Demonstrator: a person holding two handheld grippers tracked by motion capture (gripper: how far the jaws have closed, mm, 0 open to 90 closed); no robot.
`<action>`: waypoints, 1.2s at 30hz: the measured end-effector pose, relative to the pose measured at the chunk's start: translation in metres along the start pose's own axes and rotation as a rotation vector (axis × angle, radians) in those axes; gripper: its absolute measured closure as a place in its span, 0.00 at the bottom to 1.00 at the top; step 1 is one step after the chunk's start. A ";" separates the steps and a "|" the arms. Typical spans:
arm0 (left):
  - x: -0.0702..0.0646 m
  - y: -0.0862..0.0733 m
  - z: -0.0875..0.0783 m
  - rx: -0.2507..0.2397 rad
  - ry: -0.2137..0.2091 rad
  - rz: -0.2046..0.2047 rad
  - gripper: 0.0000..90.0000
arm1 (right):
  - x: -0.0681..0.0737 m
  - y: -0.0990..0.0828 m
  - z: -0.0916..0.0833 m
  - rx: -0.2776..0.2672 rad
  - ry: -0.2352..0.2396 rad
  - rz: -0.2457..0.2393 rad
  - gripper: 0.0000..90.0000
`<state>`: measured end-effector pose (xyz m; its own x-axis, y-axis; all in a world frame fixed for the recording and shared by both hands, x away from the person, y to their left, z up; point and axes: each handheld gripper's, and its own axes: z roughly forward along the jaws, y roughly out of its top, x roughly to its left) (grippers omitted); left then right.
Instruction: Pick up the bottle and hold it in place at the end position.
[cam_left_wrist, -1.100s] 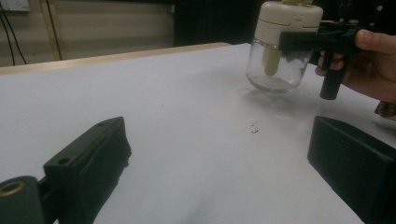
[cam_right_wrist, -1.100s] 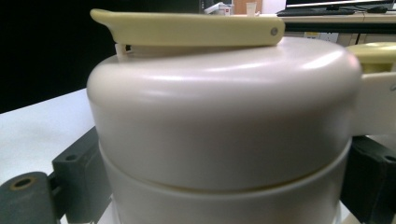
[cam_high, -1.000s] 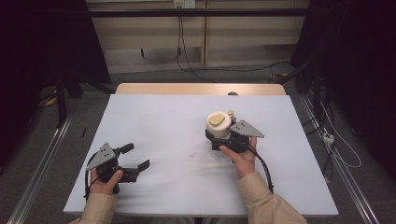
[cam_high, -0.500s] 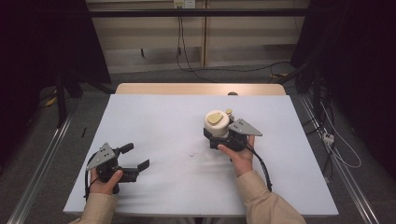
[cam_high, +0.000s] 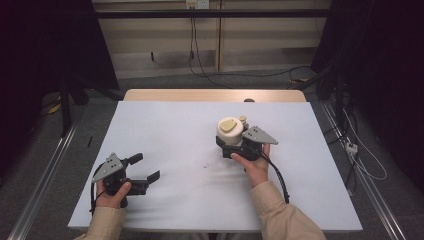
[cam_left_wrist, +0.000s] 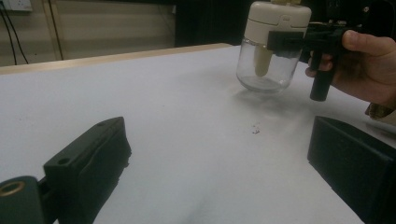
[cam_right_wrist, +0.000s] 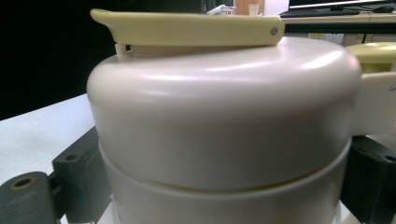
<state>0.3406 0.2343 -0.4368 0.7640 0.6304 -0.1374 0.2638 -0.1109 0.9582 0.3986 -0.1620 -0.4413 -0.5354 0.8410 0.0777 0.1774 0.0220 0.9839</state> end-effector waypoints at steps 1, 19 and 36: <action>0.000 0.000 0.000 0.001 0.000 0.000 0.05 | 0.000 0.000 0.001 0.000 0.001 0.001 0.08; 0.000 0.000 0.000 0.000 -0.004 -0.001 0.05 | 0.000 -0.002 0.009 0.009 0.002 -0.004 0.08; -0.001 -0.001 0.000 -0.001 -0.002 -0.001 0.05 | 0.003 0.001 0.019 0.010 0.011 -0.007 0.08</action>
<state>0.3401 0.2337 -0.4374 0.7650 0.6288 -0.1393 0.2643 -0.1092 0.9582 0.4126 -0.1492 -0.4436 -0.5456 0.8349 0.0724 0.1818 0.0336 0.9828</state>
